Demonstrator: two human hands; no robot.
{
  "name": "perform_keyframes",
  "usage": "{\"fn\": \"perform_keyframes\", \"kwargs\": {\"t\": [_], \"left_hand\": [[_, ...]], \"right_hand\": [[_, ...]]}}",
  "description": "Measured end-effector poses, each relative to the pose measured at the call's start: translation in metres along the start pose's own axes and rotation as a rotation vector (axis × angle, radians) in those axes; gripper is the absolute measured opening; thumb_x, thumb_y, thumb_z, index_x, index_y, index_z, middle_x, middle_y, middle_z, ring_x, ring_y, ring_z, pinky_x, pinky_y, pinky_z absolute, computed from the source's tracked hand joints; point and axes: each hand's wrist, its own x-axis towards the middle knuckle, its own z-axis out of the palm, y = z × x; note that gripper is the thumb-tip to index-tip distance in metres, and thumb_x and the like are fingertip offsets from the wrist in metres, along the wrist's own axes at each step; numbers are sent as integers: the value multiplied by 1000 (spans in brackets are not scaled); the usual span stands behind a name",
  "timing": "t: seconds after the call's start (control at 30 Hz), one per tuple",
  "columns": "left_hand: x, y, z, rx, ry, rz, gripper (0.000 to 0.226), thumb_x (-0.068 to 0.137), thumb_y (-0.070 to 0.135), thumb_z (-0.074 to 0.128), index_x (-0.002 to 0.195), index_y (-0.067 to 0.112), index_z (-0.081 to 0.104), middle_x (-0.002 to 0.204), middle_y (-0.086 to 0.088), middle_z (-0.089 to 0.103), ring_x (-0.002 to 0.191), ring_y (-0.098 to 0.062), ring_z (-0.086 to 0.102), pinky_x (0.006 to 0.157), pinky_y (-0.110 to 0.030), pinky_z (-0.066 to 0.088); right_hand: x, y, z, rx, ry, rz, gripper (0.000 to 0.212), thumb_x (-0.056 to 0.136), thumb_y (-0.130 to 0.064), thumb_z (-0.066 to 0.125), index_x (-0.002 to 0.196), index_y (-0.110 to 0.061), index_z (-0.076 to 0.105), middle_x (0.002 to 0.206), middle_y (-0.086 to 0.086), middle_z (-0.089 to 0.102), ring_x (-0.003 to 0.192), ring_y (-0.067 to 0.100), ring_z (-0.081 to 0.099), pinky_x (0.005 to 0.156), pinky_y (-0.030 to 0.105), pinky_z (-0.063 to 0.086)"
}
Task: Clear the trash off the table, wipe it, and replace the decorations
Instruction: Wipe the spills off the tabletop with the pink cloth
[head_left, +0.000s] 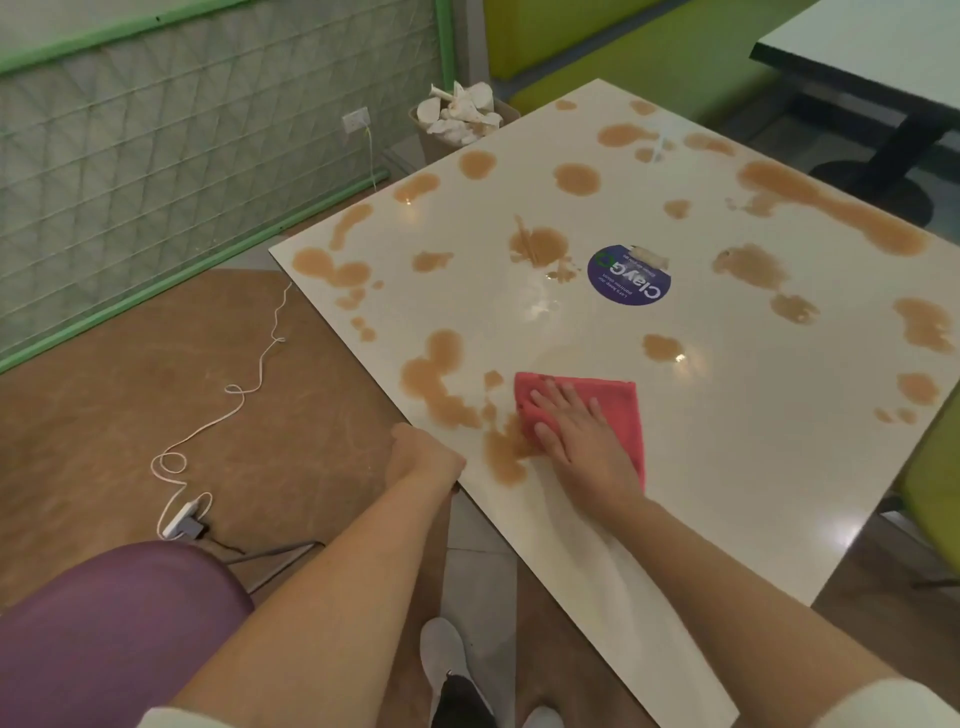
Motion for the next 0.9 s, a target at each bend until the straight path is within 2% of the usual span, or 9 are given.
{"fn": "perform_keyframes", "kwargs": {"t": [0.1, 0.2, 0.27, 0.33, 0.4, 0.57, 0.63, 0.8, 0.9], "left_hand": [[2, 0, 1, 30, 13, 20, 60, 73, 1, 72, 119, 4, 34, 109, -15, 55, 90, -35, 62, 76, -46, 60], [5, -1, 1, -20, -13, -6, 49, 81, 6, 68, 119, 6, 37, 115, -14, 55, 89, -34, 63, 72, -36, 60], [6, 1, -2, -32, -34, -37, 43, 87, 5, 63, 122, 7, 38, 114, -11, 53, 82, -32, 62, 52, -25, 55], [7, 3, -6, -18, -52, 2, 58, 85, 4, 67, 133, 5, 35, 111, -9, 52, 79, -28, 60, 42, -24, 47], [3, 2, -7, -48, -56, -28, 54, 83, -1, 68, 127, 8, 39, 115, -11, 55, 78, -30, 63, 35, -25, 45], [-7, -1, -6, -42, 2, -1, 48, 76, -3, 71, 110, 9, 39, 100, -12, 56, 81, -41, 68, 58, -45, 61], [-6, -2, -6, -67, 2, 5, 47, 76, -2, 72, 109, 9, 39, 100, -12, 57, 79, -40, 68, 59, -44, 61], [-5, -10, -6, -84, 0, 48, 47, 75, 4, 75, 109, 10, 43, 101, -10, 59, 80, -34, 68, 63, -40, 61], [-3, -11, -8, -120, -19, 39, 48, 74, 4, 76, 108, 11, 43, 106, -12, 59, 84, -36, 68, 61, -39, 61]], "right_hand": [[10, 23, -12, -61, 31, 61, 51, 104, -41, 21, 153, -29, 27, 163, -10, 13, 150, 7, 2, 122, 33, -2], [35, 17, -16, -43, 97, 242, 49, 106, -35, 23, 153, -26, 28, 164, -7, 11, 150, 9, 1, 122, 37, -2], [31, -5, -5, 6, 59, 180, 48, 106, -36, 23, 153, -28, 30, 163, -9, 12, 150, 8, 0, 122, 37, -4], [4, -22, 9, 56, -31, 18, 48, 105, -41, 22, 152, -32, 31, 161, -16, 11, 149, 2, -3, 122, 34, -5], [-24, -20, 12, 23, -70, -95, 52, 102, -49, 16, 151, -36, 29, 159, -22, 8, 148, -2, -5, 120, 28, -7], [0, 8, -5, -3, 17, 108, 47, 106, -38, 24, 151, -31, 34, 162, -14, 14, 149, 4, 0, 122, 35, -2], [12, -7, -1, 46, 32, 188, 46, 106, -33, 28, 151, -28, 34, 163, -11, 13, 150, 6, 0, 121, 35, -5], [-41, -17, 9, 51, -55, -20, 53, 101, -50, 18, 147, -36, 40, 160, -20, 17, 147, -4, -1, 122, 31, -3], [-66, -6, 2, 46, 61, 170, 58, 99, -50, 14, 149, -32, 38, 159, -20, 14, 147, -3, -2, 121, 28, -5]]}}
